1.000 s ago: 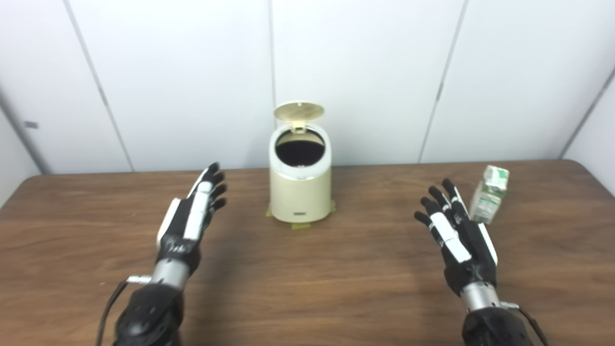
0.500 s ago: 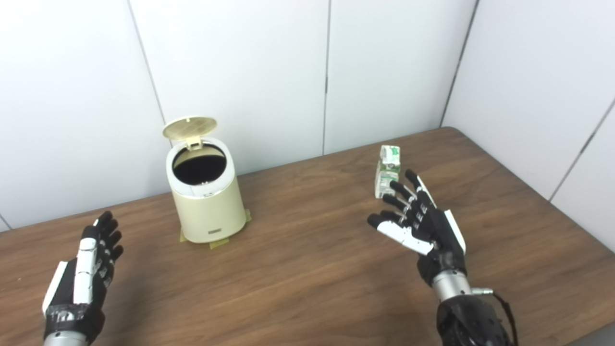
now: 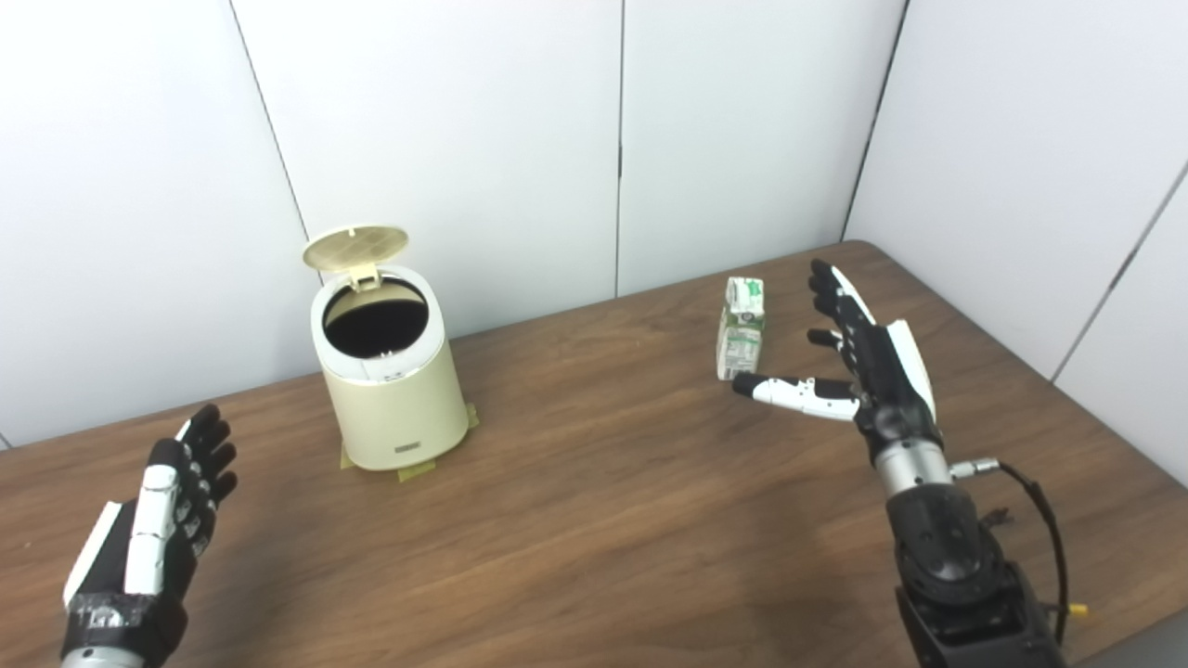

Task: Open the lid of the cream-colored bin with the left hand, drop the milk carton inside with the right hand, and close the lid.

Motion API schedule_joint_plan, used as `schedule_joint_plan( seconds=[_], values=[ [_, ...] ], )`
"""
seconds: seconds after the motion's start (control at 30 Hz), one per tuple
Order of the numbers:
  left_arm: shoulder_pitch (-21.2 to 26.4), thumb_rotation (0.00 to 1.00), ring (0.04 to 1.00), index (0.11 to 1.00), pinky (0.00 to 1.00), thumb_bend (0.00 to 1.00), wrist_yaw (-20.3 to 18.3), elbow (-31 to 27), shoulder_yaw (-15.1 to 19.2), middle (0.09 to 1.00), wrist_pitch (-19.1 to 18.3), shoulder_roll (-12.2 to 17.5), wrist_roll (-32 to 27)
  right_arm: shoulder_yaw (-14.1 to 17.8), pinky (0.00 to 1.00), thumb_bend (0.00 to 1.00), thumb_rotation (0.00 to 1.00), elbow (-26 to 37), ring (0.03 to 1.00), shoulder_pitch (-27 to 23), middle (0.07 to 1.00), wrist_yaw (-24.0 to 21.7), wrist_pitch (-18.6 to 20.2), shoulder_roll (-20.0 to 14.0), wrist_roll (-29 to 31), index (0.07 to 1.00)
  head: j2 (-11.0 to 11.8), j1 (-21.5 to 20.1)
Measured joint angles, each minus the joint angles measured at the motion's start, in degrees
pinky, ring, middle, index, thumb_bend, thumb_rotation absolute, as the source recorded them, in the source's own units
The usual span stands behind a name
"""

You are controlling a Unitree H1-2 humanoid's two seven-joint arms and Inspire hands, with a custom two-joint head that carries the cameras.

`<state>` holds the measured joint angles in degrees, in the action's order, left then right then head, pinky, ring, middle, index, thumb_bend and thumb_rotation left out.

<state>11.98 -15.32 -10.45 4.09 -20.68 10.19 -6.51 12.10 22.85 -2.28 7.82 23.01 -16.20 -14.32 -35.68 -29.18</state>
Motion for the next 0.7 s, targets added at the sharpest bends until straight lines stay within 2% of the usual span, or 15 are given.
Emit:
schedule_joint_plan(
  seconds=[0.13,0.3,0.37,0.43,0.5,0.53,0.57,0.6,0.7],
  values=[
    [-0.47,1.0,1.0,1.0,1.0,0.59,0.0,-2.29,-0.89,1.0,-1.87,0.58,0.15,-1.06,0.85,1.0,0.2,-4.98,0.916,-2.79,0.932,-0.97,0.47,-2.32,-2.94,0.942,-0.09,0.26],
    [-0.69,1.0,0.999,1.0,0.98,0.53,-1.01,-3.86,-2.86,1.0,-4.34,3.24,0.44,-2.52,0.76,1.0,0.23,-10.15,0.887,-7.19,0.92,-1.15,0.85,-5.84,-6.87,0.936,-0.18,0.44],
    [-0.81,1.0,0.99,1.0,0.96,0.5,-1.09,-4.42,-3.68,1.0,-5.26,4.24,0.86,-3.12,0.77,1.0,0.2,-13.09,0.895,-8.89,0.926,-1.3,-0.15,-7.05,-7.16,0.93,-0.18,0.44],
    [-1.16,1.0,0.982,1.0,0.95,0.47,-1.04,-5.56,-4.26,1.0,-5.38,4.83,1.56,-2.42,0.77,1.0,0.17,-15.87,0.896,-10.77,0.923,-1.58,-0.68,-7.15,-5.91,0.924,-0.44,1.4],
    [-1.33,1.0,0.96,1.0,0.92,0.43,-1.05,-6.59,-5.04,0.995,-5.38,5.25,2.34,-1.81,0.53,1.0,0.16,-18.28,0.808,-11.99,0.931,-1.85,-1.4,-7.14,-4.24,0.943,-0.44,1.76],
    [-1.52,1.0,0.956,1.0,0.91,0.42,-1.04,-7.06,-5.4,0.994,-5.37,5.55,2.69,-1.64,0.49,1.0,0.16,-20.12,0.79,-12.93,0.931,-2.01,-1.97,-7.15,-3.57,0.947,-0.44,1.76],
    [-1.72,1.0,0.956,1.0,0.91,0.42,-1.07,-7.45,-5.77,0.997,-5.37,5.82,2.91,-1.44,0.54,1.0,0.16,-21.52,0.796,-13.64,0.924,-2.09,-2.49,-7.18,-3.12,0.947,-0.44,2.02],
    [-1.93,1.0,0.96,1.0,0.91,0.42,-1.07,-7.64,-5.95,0.999,-5.37,5.99,3.11,-1.37,0.7,0.99,0.17,-23.08,0.842,-14.48,0.914,-2.09,-3.18,-7.32,-2.87,0.944,-0.35,2.19],
    [-2.2,1.0,0.957,1.0,0.9,0.42,-1.07,-7.94,-6.66,0.999,-5.37,6.51,4.35,-1.67,0.82,0.98,0.16,-26.71,0.876,-16.4,0.897,-2.28,-3.44,-8.54,-2.83,0.93,-0.26,2.46]
  ],
)
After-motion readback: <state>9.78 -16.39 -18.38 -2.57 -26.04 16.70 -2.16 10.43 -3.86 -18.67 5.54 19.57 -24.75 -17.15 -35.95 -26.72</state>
